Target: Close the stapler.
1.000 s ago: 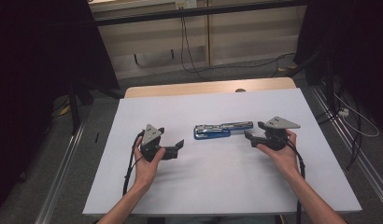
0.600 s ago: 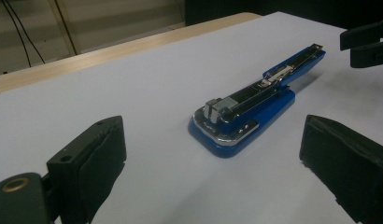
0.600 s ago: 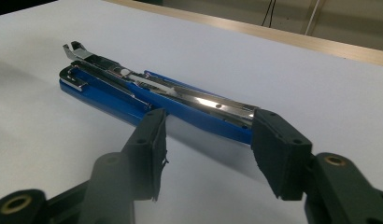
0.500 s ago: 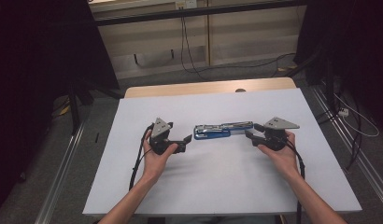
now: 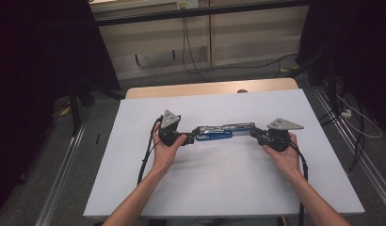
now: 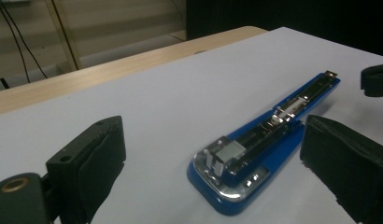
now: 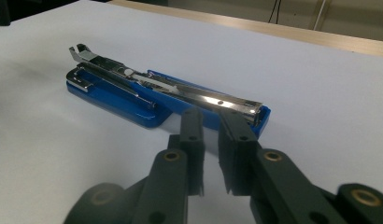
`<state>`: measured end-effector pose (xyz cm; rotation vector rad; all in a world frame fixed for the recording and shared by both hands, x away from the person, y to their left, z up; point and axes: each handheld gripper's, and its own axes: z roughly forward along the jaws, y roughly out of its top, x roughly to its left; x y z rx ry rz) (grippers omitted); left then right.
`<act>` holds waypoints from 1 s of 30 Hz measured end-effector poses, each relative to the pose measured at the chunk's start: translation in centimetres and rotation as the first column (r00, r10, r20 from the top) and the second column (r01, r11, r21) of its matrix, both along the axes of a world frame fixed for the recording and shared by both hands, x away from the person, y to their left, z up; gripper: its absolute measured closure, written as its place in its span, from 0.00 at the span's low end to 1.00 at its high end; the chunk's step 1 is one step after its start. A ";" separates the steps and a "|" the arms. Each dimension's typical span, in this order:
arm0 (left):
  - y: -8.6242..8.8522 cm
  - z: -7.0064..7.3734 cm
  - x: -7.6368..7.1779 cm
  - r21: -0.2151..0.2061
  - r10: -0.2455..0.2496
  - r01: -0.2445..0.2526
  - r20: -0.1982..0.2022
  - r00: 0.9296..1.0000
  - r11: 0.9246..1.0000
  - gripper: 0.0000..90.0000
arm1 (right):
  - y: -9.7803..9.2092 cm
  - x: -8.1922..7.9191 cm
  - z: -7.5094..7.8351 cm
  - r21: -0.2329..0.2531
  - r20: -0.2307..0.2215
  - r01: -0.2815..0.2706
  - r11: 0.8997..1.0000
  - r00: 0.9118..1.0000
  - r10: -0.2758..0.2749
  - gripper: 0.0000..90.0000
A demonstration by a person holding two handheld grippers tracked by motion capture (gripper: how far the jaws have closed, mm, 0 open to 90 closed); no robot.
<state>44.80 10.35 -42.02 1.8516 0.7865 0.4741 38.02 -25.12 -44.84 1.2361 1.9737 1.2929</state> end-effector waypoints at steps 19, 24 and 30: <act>-1.2 -1.5 0.9 0.039 -0.020 0.023 -0.083 0.996 0.999 0.23 | 0.0 0.2 -0.3 -0.035 -0.018 -0.012 0.999 1.000 0.011 1.00; -1.9 -1.6 0.4 0.078 -0.055 0.060 -0.064 0.996 0.995 0.41 | -0.1 0.3 -0.3 -0.054 -0.005 -0.010 0.998 1.000 0.010 1.00; -1.8 -1.4 0.4 0.042 -0.081 0.084 -0.073 0.994 0.996 0.67 | -0.1 0.3 -0.4 -0.060 -0.007 -0.012 0.998 1.000 0.012 1.00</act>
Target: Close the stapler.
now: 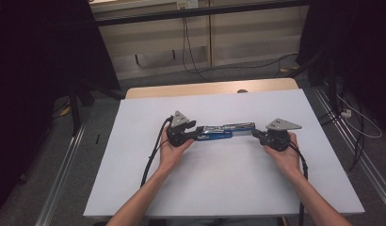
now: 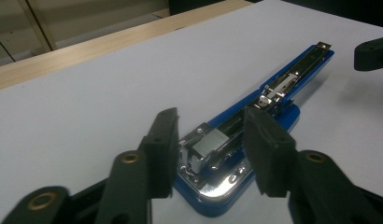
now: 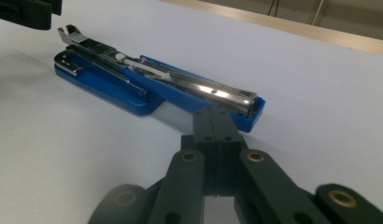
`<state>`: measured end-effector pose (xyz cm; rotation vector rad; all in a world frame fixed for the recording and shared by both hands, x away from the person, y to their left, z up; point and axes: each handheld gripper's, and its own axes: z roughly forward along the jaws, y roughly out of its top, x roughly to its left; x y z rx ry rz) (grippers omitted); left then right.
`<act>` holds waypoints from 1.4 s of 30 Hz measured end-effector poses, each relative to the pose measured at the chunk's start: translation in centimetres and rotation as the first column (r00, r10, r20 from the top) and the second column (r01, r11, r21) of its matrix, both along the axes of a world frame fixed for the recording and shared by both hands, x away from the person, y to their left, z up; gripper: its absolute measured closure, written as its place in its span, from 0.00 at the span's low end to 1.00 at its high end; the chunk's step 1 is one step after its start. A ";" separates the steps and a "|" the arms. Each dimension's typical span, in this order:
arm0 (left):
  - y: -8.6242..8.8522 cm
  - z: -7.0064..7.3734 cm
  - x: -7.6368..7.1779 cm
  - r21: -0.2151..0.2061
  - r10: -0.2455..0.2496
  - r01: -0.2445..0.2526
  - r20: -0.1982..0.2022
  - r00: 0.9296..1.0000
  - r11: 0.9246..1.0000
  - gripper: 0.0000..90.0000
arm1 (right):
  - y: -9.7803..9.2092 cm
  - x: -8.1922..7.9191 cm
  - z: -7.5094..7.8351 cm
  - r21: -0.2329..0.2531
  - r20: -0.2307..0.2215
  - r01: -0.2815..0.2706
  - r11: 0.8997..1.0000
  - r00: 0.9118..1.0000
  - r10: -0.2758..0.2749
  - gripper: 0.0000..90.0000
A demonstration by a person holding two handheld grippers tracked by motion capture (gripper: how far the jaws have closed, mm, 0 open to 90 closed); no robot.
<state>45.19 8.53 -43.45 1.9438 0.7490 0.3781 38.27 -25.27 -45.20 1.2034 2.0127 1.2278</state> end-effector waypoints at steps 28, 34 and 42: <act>-1.2 -1.5 -0.2 0.087 -0.049 0.054 -0.060 0.997 0.995 1.00 | 0.1 0.5 -0.3 -0.018 -0.038 0.005 1.000 0.999 -0.005 1.00; -1.2 -1.8 0.0 0.080 -0.048 0.054 -0.081 0.996 0.995 1.00 | 0.1 0.6 -0.3 -0.020 -0.047 0.004 1.000 0.999 -0.005 1.00; -1.4 -1.9 -0.2 0.084 -0.047 0.052 -0.069 0.997 0.995 1.00 | 0.1 1.0 -0.4 -0.040 -0.063 0.023 0.999 0.998 -0.025 1.00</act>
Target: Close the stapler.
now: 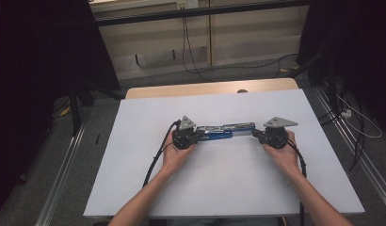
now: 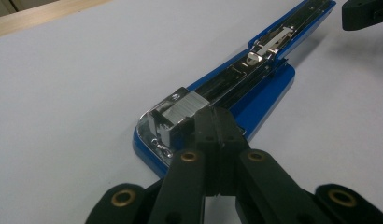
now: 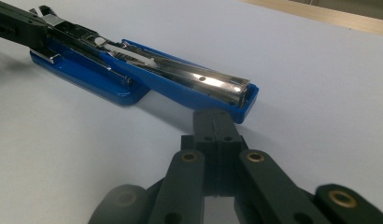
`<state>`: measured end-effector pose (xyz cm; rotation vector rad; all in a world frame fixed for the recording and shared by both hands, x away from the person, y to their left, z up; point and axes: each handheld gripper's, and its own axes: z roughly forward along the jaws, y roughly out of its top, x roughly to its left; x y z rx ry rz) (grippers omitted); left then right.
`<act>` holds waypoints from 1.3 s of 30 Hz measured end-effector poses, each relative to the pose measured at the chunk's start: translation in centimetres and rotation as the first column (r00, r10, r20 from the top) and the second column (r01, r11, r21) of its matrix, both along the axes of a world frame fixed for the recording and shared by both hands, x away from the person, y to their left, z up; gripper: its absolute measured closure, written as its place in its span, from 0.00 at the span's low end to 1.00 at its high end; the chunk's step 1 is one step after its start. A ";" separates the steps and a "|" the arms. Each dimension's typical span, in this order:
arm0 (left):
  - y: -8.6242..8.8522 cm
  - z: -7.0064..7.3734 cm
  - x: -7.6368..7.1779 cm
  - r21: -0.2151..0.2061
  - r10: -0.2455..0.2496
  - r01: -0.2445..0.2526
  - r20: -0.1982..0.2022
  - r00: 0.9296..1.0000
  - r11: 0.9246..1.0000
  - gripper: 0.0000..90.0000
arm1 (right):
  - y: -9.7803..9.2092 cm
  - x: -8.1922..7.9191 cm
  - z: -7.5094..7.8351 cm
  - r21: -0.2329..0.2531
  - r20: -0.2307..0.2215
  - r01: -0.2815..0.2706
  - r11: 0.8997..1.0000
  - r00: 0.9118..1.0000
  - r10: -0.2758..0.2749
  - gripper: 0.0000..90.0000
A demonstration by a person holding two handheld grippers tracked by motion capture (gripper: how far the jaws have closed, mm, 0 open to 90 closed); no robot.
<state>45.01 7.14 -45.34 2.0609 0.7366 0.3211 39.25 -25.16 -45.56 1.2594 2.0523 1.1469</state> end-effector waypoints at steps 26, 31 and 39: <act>0.1 -0.1 0.1 -0.001 0.000 0.000 0.003 1.000 1.000 1.00 | 0.5 1.0 -0.3 -0.096 -0.102 0.018 0.995 0.994 -0.027 1.00; -0.2 -0.1 -0.1 0.004 -0.001 0.001 0.013 1.000 1.000 1.00 | 0.6 1.4 -0.4 -0.118 -0.106 0.012 0.993 0.994 -0.025 1.00; -0.2 -0.1 -0.1 -0.003 0.003 -0.003 0.005 1.000 1.000 1.00 | 0.6 1.9 -0.3 -0.109 -0.127 0.003 0.994 0.992 -0.017 1.00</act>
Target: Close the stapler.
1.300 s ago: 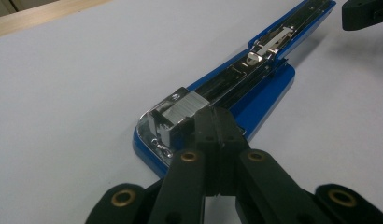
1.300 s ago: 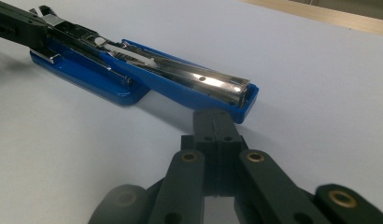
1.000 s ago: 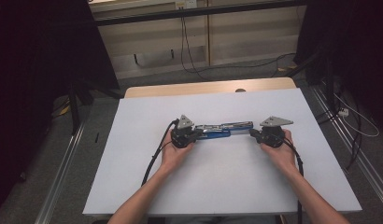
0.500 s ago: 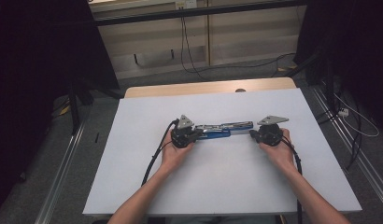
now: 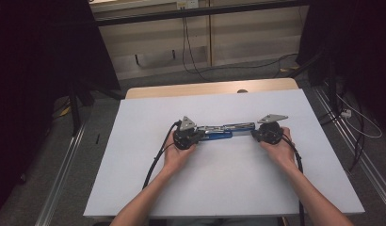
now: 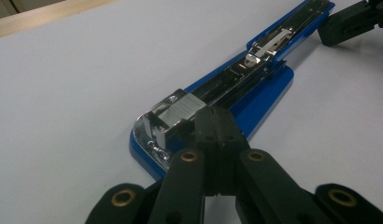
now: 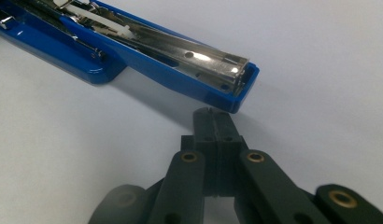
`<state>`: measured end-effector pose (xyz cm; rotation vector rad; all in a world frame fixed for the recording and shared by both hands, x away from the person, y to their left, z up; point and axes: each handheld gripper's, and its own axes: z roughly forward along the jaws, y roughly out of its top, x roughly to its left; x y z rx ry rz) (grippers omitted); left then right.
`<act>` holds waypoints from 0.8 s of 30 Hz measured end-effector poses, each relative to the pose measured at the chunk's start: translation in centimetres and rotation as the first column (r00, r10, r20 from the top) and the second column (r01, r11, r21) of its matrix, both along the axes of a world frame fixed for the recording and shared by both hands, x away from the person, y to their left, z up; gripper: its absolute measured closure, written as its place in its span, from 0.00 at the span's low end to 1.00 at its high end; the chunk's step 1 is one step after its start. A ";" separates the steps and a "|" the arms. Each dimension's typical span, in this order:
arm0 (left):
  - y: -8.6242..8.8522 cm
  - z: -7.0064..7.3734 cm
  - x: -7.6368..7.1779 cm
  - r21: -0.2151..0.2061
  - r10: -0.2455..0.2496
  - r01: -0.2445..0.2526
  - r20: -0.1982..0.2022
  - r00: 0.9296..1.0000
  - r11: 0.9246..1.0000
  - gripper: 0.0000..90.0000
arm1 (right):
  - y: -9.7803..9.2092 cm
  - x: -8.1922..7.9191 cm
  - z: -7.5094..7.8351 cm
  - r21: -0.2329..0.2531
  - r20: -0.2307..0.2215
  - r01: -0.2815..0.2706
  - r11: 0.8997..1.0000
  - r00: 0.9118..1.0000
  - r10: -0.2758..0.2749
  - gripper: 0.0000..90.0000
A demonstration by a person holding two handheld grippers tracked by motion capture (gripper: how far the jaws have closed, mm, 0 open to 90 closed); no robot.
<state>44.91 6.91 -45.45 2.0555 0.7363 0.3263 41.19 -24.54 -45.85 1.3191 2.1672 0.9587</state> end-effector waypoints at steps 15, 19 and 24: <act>-0.4 0.0 -0.3 0.009 0.007 -0.007 0.016 1.000 1.000 1.00 | 0.2 0.5 0.1 -0.003 -0.013 -0.016 1.000 1.000 0.016 1.00; -0.5 0.0 -0.5 0.017 0.004 -0.004 0.022 1.000 1.000 1.00 | 0.1 0.5 0.0 0.006 -0.008 -0.019 1.000 1.000 0.019 1.00; -0.4 0.0 -0.4 0.019 0.006 -0.006 0.022 1.000 1.000 1.00 | 0.3 0.6 0.0 0.001 -0.004 -0.018 1.000 1.000 0.018 1.00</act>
